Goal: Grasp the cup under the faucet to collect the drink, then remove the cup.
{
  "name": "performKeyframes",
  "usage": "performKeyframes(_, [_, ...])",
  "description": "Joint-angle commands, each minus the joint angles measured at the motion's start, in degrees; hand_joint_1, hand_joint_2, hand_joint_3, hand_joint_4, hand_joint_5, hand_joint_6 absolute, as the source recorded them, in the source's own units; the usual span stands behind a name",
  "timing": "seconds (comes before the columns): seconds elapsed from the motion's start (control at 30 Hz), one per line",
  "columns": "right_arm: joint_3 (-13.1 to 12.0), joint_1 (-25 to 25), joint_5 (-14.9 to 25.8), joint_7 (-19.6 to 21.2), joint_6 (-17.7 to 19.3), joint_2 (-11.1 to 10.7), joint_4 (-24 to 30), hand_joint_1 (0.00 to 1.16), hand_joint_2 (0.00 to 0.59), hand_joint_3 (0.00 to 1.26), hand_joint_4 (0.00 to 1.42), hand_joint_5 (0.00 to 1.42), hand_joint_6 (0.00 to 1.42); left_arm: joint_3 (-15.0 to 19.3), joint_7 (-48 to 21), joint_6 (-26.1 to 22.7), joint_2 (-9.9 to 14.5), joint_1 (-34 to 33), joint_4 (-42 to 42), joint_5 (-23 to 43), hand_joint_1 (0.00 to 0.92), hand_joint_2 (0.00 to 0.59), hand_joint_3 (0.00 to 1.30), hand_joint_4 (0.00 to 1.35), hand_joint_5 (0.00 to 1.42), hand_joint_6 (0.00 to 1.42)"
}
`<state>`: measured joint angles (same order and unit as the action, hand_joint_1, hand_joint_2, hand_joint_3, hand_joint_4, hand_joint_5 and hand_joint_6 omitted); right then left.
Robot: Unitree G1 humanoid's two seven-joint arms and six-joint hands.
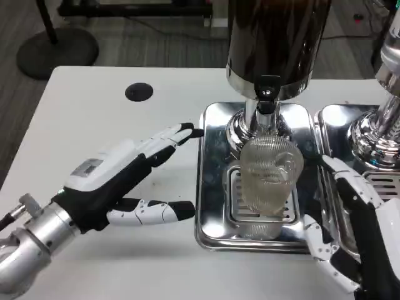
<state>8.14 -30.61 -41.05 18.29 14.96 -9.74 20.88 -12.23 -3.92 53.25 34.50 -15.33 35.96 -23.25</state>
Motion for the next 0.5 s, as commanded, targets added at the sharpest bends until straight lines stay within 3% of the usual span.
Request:
performKeyframes(0.03, [-1.38,0.79,1.45,-1.81,-1.43,-0.09,1.75,0.51,0.520,0.23,0.19,0.19,0.31,0.71,0.27,0.32,1.36,2.10,-2.20,-1.54,0.000,0.073,0.09,0.00,0.04,0.11])
performKeyframes(0.5, [-2.31,3.70,3.96,-6.04,-4.01,0.11,3.08,0.51,0.520,0.24,0.20,0.26,0.35,2.93,0.46,-1.64,1.69,6.93,-7.97,-3.29,0.000,0.080,0.09,0.00,0.03,0.11])
